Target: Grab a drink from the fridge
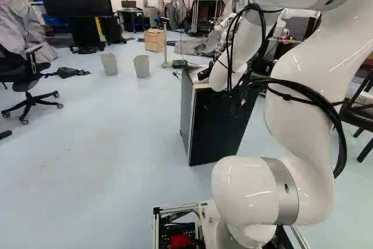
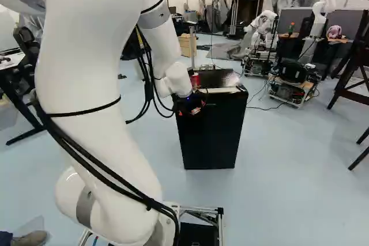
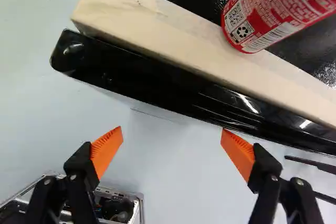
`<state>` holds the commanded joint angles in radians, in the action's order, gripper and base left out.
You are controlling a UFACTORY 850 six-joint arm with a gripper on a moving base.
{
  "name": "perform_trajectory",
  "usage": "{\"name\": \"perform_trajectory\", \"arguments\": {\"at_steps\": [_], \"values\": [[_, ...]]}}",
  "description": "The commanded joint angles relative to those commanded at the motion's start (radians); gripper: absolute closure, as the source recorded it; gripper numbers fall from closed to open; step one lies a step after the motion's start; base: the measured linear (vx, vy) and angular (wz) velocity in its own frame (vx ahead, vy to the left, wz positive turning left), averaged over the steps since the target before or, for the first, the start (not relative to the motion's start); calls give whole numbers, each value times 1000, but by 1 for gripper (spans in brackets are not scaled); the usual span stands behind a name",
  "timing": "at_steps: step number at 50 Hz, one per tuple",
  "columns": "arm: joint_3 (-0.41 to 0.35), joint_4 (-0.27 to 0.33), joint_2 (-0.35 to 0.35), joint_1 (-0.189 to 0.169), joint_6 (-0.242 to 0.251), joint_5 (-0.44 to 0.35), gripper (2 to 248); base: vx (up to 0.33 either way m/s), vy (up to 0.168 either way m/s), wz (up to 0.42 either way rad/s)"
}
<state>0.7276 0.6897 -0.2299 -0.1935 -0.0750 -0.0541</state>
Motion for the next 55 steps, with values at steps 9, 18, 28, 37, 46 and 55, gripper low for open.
{"name": "perform_trajectory", "arguments": {"at_steps": [9,18,28,37,46,55], "values": [[-11,0,9,-2,0,-2,3,0,0,0],[-32,-13,26,-5,0,-21,3,0,0,0],[-59,-45,50,-9,0,-61,3,0,0,0],[-86,-77,73,-12,0,-103,3,0,0,0],[-114,-110,98,-17,0,-146,3,0,0,0],[-145,-143,125,-21,0,-188,3,0,0,0]]}}
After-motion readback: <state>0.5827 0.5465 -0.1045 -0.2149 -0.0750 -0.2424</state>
